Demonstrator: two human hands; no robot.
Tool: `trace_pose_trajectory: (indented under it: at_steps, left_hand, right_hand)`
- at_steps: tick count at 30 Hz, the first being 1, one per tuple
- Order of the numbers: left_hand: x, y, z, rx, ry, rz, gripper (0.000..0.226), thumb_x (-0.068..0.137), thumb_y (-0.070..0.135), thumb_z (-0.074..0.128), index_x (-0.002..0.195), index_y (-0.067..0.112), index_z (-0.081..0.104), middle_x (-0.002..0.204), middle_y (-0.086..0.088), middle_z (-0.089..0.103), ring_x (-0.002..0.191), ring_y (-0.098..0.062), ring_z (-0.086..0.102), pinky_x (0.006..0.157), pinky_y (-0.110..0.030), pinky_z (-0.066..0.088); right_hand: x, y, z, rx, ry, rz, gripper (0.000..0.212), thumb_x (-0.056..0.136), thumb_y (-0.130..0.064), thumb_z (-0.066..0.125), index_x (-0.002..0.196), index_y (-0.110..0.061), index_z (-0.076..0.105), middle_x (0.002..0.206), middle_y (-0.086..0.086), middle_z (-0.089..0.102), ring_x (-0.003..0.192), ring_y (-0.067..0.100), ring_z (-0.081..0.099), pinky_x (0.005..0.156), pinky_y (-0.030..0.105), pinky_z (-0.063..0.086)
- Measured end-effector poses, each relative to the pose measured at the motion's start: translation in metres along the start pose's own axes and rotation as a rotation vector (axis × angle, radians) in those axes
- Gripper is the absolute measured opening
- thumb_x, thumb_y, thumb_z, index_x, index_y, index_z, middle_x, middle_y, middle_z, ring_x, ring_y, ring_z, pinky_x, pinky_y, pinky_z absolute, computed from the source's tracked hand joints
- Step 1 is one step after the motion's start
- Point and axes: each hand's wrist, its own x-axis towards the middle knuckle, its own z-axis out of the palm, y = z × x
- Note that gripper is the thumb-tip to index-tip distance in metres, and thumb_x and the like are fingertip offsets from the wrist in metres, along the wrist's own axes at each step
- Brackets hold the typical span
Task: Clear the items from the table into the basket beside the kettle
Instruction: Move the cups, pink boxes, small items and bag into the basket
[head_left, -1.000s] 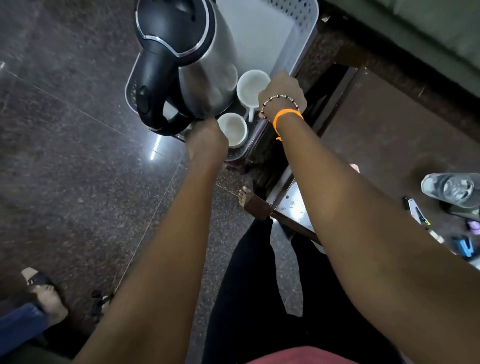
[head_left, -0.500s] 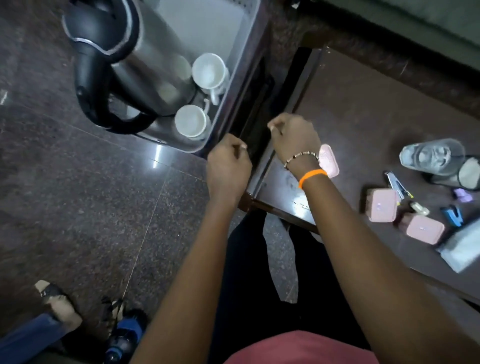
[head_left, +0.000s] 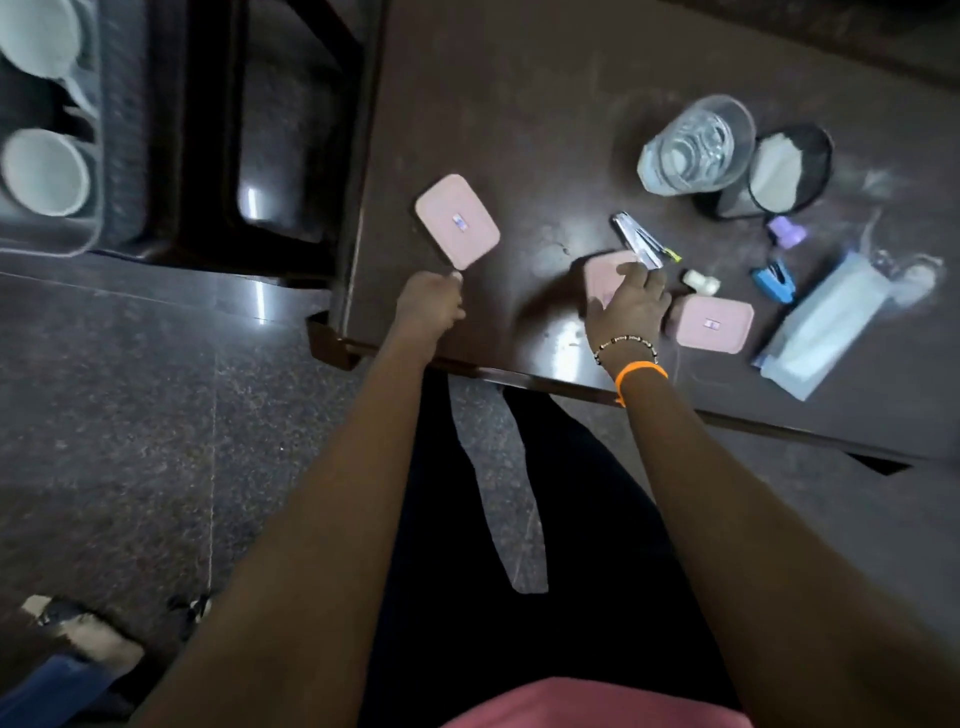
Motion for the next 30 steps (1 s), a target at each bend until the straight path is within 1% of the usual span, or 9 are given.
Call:
trace_pose_trajectory:
  at_steps: [6, 10, 13, 15, 17, 20, 23, 28, 30]
  left_hand:
    - [0.033, 0.002, 0.025, -0.008, 0.124, 0.006, 0.024, 0.096, 0.026, 0.042, 0.074, 0.017, 0.049, 0.071, 0.0, 0.054, 0.055, -0.01, 0.054, 0.048, -0.019, 0.042]
    - [0.039, 0.006, 0.028, 0.122, 0.136, 0.031, 0.014, 0.091, 0.017, 0.046, 0.078, 0.013, 0.051, 0.065, -0.001, 0.055, 0.035, 0.0, 0.051, 0.047, -0.018, 0.04]
    - [0.028, 0.009, 0.027, 0.064, 0.118, 0.022, 0.012, 0.089, 0.016, 0.045, 0.088, 0.011, 0.056, 0.064, -0.003, 0.054, 0.051, -0.009, 0.051, 0.054, -0.023, 0.041]
    - [0.013, 0.008, 0.021, -0.028, 0.15, 0.046, 0.017, 0.09, 0.019, 0.044, 0.075, 0.014, 0.052, 0.067, -0.004, 0.054, 0.056, -0.013, 0.052, 0.061, -0.029, 0.048]
    - [-0.003, 0.003, 0.012, -0.069, 0.191, 0.099, 0.022, 0.089, 0.019, 0.046, 0.067, 0.018, 0.047, 0.069, -0.006, 0.058, 0.065, -0.021, 0.059, 0.075, -0.036, 0.052]
    - [-0.028, -0.002, -0.025, -0.051, 0.291, 0.183, 0.021, 0.082, 0.019, 0.051, 0.062, 0.018, 0.046, 0.085, -0.02, 0.067, 0.09, -0.033, 0.066, 0.09, -0.047, 0.053]
    - [-0.05, 0.001, -0.074, 0.001, 0.424, 0.269, 0.016, 0.078, 0.02, 0.056, 0.065, 0.012, 0.05, 0.088, -0.022, 0.068, 0.086, -0.031, 0.064, 0.079, -0.038, 0.05]
    - [-0.081, 0.025, -0.16, -0.145, 0.563, 0.393, 0.008, 0.073, 0.018, 0.061, 0.07, 0.013, 0.056, 0.066, 0.007, 0.058, 0.065, -0.01, 0.052, 0.057, -0.017, 0.04]
    - [-0.083, 0.039, -0.199, -0.2, 0.591, 0.419, 0.01, 0.07, 0.02, 0.061, 0.067, 0.014, 0.053, 0.065, 0.004, 0.058, 0.061, -0.01, 0.051, 0.059, -0.019, 0.041]
  right_hand:
    - [0.021, 0.032, 0.012, 0.028, -0.037, 0.042, 0.055, 0.083, -0.009, 0.056, 0.133, -0.005, 0.032, 0.139, 0.017, 0.035, 0.123, 0.037, 0.04, 0.107, 0.038, 0.028]
    - [0.03, 0.033, 0.012, 0.077, -0.019, 0.041, 0.056, 0.081, -0.006, 0.061, 0.128, -0.002, 0.031, 0.132, 0.019, 0.044, 0.118, 0.039, 0.047, 0.101, 0.038, 0.036]
    - [0.029, 0.027, 0.006, 0.267, -0.069, 0.059, 0.038, 0.08, -0.002, 0.061, 0.112, -0.008, 0.041, 0.108, 0.017, 0.058, 0.109, 0.034, 0.057, 0.086, 0.033, 0.041]
    - [0.023, 0.017, 0.001, 0.359, -0.126, 0.074, 0.025, 0.081, -0.001, 0.06, 0.099, -0.013, 0.047, 0.09, 0.01, 0.055, 0.099, 0.032, 0.061, 0.087, 0.036, 0.045]
    - [0.016, 0.009, -0.004, 0.5, -0.188, 0.107, 0.019, 0.082, 0.001, 0.057, 0.094, -0.012, 0.051, 0.083, 0.009, 0.054, 0.082, 0.03, 0.059, 0.082, 0.044, 0.051]
    - [-0.005, -0.024, -0.018, 0.733, -0.309, 0.068, 0.016, 0.086, 0.004, 0.052, 0.092, -0.01, 0.05, 0.073, 0.001, 0.05, 0.064, 0.021, 0.053, 0.059, 0.03, 0.05]
    - [-0.032, -0.071, -0.035, 0.924, -0.478, -0.034, 0.014, 0.089, 0.003, 0.052, 0.095, -0.01, 0.052, 0.077, 0.001, 0.052, 0.064, 0.013, 0.055, 0.059, 0.023, 0.05]
    - [-0.07, -0.167, -0.051, 1.078, -0.67, -0.208, 0.017, 0.091, 0.0, 0.051, 0.088, -0.016, 0.055, 0.082, 0.004, 0.059, 0.067, 0.011, 0.056, 0.054, 0.016, 0.051]
    - [-0.082, -0.211, -0.051, 1.119, -0.687, -0.25, 0.017, 0.09, 0.0, 0.051, 0.086, -0.015, 0.056, 0.081, 0.006, 0.06, 0.063, 0.01, 0.056, 0.052, 0.016, 0.051]
